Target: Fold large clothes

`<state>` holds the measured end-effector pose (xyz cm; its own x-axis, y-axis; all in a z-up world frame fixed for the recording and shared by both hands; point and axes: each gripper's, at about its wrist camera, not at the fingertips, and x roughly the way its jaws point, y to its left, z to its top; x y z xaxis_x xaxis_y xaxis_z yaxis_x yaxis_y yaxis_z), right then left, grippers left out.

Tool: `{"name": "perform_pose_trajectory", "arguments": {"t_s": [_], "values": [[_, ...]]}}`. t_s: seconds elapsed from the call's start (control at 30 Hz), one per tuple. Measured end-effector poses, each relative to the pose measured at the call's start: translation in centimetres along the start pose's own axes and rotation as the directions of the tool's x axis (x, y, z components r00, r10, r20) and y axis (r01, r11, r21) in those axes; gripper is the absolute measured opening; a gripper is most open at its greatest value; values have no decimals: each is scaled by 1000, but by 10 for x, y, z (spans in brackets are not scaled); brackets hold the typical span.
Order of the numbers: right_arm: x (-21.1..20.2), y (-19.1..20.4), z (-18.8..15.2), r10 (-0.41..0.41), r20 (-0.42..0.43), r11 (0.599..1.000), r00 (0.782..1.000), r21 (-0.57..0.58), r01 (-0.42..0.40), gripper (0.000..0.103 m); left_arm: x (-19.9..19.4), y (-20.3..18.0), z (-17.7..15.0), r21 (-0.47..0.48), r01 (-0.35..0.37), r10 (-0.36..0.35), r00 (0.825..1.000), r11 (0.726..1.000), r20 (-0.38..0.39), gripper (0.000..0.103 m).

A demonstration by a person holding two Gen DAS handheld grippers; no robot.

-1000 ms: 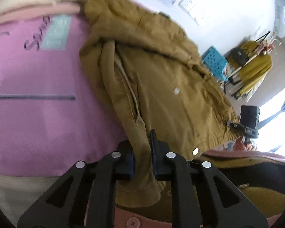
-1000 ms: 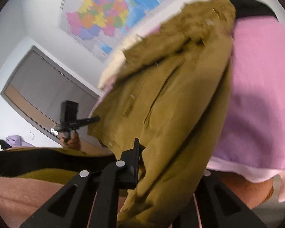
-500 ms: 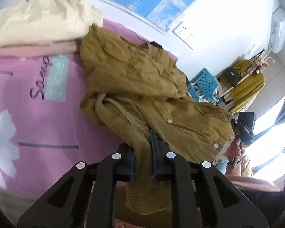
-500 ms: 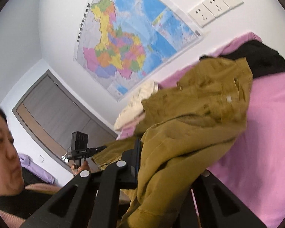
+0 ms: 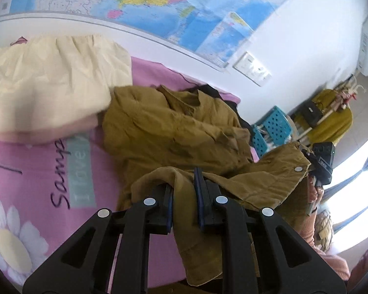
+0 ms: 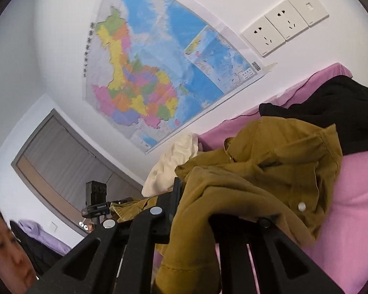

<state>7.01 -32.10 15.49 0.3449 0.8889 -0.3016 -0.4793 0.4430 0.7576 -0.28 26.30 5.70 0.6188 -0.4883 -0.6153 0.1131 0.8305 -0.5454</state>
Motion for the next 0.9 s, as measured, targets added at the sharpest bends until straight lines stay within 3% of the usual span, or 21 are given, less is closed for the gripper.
{"name": "perform_pose_trajectory", "arguments": {"t_s": [0.43, 0.9], "values": [[45, -34, 64, -52, -2, 995, 999, 79, 52, 9, 36, 12, 74, -44, -26, 25, 999, 999, -25, 15], [98, -74, 107, -132, -41, 978, 990, 156, 136, 11, 84, 39, 115, -65, -144, 140, 988, 987, -57, 15]]}}
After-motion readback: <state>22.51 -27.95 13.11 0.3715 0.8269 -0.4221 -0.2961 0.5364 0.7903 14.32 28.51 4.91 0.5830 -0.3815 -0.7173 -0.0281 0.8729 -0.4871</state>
